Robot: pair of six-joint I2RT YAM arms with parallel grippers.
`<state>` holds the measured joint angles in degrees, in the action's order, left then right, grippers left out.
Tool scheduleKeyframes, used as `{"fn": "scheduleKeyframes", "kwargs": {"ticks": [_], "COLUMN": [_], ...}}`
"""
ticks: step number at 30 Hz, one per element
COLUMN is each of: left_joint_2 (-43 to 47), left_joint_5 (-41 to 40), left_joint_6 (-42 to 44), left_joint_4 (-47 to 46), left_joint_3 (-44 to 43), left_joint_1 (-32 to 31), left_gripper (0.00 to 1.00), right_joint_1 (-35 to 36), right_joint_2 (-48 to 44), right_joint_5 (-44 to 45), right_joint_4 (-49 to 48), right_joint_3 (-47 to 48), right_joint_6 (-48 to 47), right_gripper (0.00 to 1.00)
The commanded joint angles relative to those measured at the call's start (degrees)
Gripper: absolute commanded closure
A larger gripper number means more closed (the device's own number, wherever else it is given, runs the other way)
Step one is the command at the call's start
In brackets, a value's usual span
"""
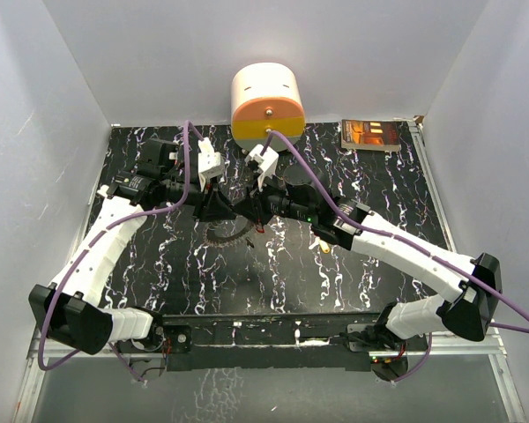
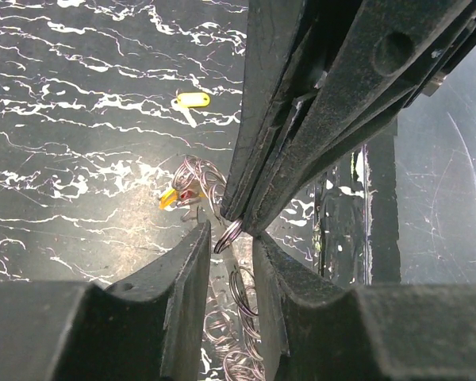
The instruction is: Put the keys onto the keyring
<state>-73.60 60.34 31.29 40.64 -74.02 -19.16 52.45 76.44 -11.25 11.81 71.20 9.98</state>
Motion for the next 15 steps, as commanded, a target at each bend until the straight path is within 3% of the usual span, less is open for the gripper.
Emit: {"fn": "scheduleKeyframes", "kwargs": {"ticks": [1, 7, 15], "left_joint_2": [1.6, 1.6, 1.1], "left_joint_5": [1.1, 0.2, -1.5], "left_joint_6": [0.1, 0.0, -0.4], "left_joint_4": [-0.2, -0.1, 1.3], "left_joint_3": [0.5, 0.3, -1.5], "left_joint_1": [-0.2, -0.2, -0.2], "left_gripper": [0.74, 0.79, 0.58], "right_joint_1": [0.2, 0.2, 0.2], "right_joint_2": [-2.7, -2.6, -2.4], "right_joint_5": [0.7, 0.9, 1.2], "right_joint_4": [-6.5, -6.5, -6.7], "right_joint_3": [2.6, 2.9, 3.0], "right_joint_6": [0.2, 0.3, 0.3], "right_gripper": [0.92, 0.92, 0.92]}}
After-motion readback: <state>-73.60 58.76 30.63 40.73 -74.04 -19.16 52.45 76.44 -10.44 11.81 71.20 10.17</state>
